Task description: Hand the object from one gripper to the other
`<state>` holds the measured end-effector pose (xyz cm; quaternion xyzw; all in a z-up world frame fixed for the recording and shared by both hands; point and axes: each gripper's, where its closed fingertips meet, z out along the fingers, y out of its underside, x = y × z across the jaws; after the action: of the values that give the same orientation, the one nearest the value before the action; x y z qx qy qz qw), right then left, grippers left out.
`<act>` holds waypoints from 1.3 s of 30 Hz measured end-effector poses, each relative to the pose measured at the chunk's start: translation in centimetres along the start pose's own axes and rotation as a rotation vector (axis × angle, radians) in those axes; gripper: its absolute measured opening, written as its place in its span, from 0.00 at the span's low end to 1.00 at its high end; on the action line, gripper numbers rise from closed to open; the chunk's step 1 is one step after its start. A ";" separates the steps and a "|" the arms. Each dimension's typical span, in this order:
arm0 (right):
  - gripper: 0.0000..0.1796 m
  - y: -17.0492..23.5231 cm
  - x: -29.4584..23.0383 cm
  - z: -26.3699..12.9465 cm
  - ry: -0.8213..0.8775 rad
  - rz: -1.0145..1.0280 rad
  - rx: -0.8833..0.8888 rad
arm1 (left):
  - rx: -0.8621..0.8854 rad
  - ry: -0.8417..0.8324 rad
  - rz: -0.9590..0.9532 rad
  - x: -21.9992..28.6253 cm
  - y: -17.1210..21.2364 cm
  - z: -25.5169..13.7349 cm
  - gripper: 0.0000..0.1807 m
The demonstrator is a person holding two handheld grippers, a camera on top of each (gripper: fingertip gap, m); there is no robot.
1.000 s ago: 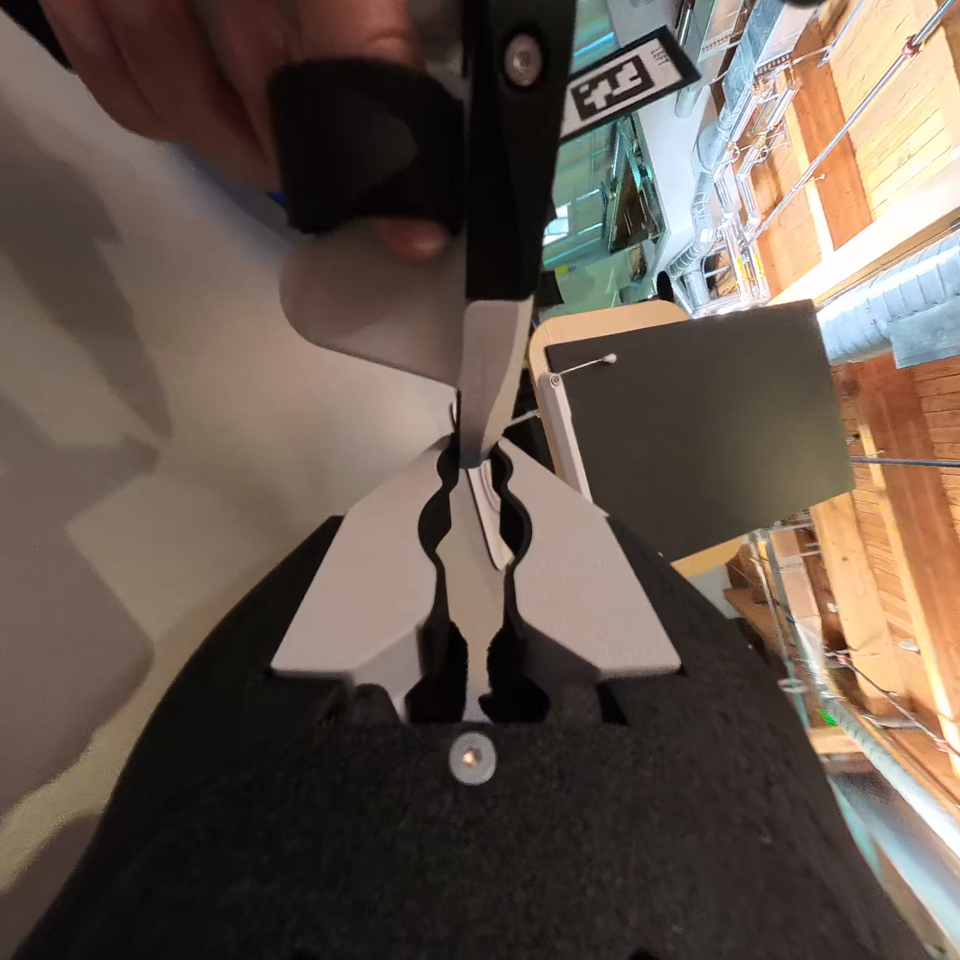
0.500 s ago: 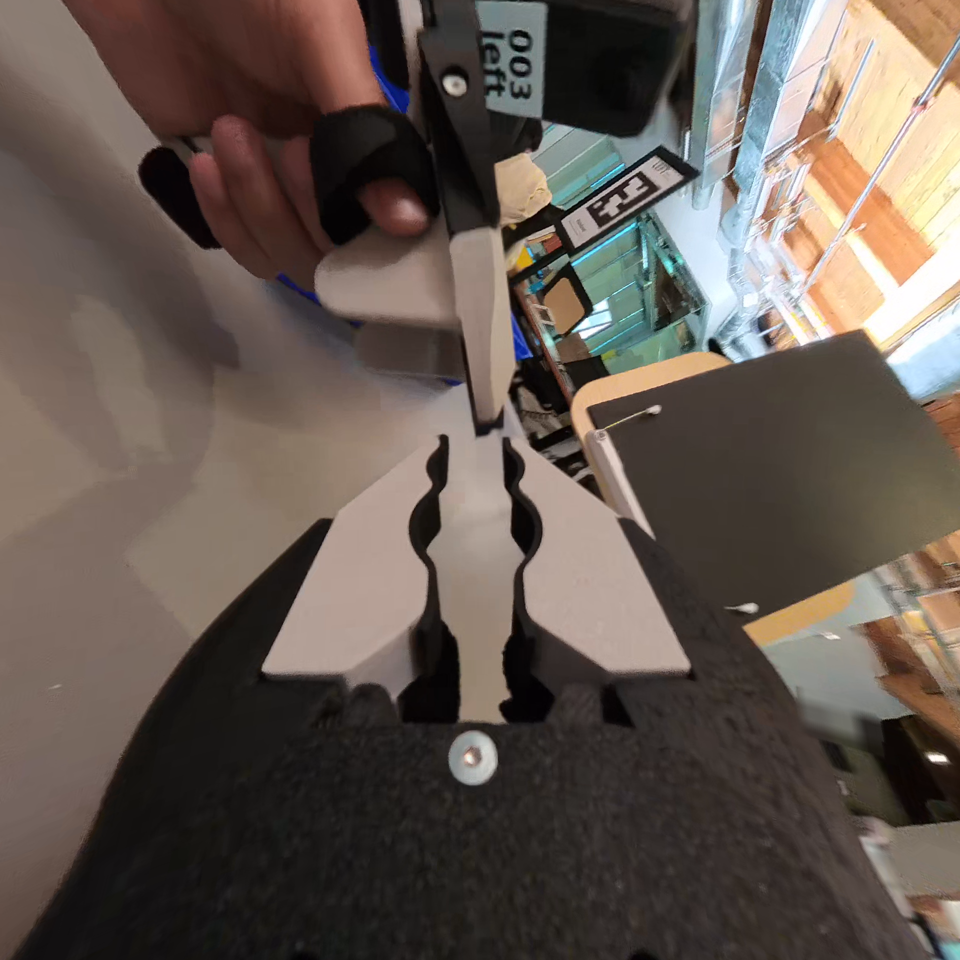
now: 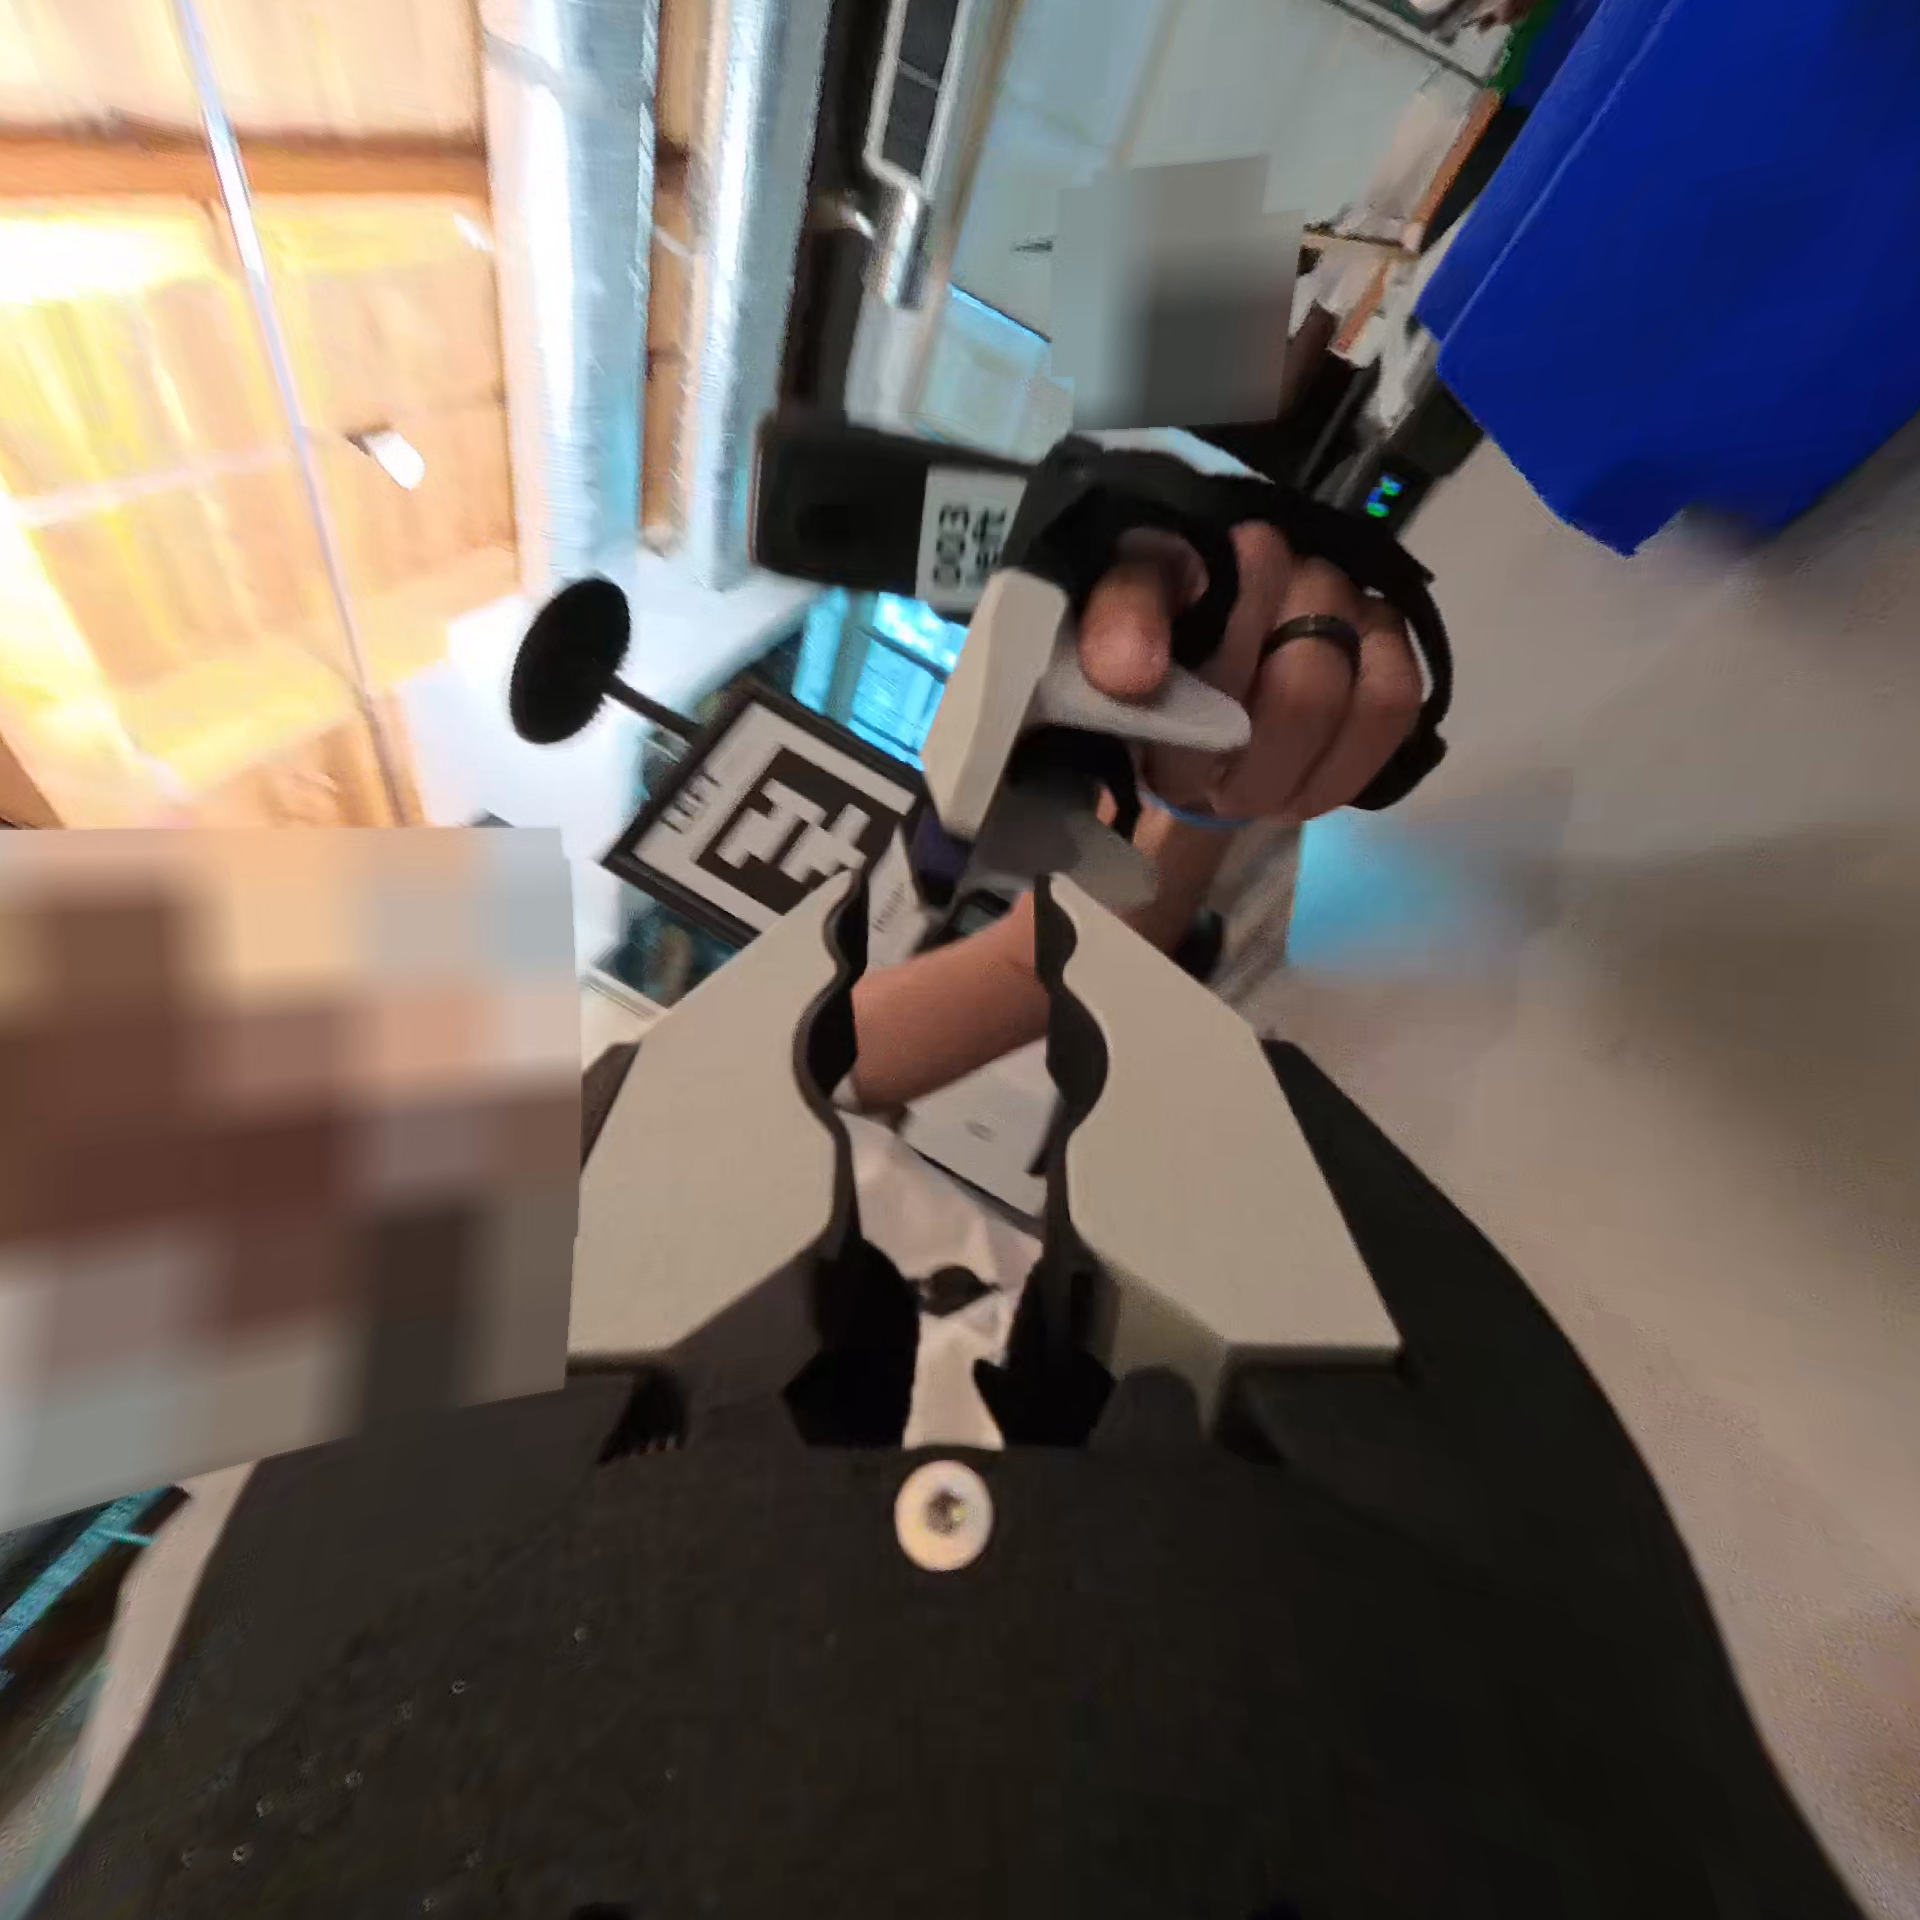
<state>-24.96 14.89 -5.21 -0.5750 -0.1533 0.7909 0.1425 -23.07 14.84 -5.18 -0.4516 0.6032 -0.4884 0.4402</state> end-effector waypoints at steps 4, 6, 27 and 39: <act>0.10 -1.3 1.1 -1.0 -0.018 0.076 0.100 | -0.057 -0.049 0.087 -0.1 1.0 0.9 0.07; 0.05 -1.3 1.3 -1.3 0.014 0.066 0.098 | -0.094 -0.081 0.127 -0.5 1.6 1.0 0.07; 0.05 -1.2 2.9 -2.3 0.196 -0.056 0.065 | -0.148 -0.175 0.115 -2.2 2.8 0.8 0.08; 0.05 -2.7 2.1 -4.4 0.794 -1.058 -0.091 | -0.032 -0.083 -0.521 -4.0 2.4 0.4 0.15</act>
<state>-21.29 18.56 -7.18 -0.6756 -0.3842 0.3349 0.5328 -22.14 18.93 -7.22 -0.6183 0.4557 -0.5566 0.3165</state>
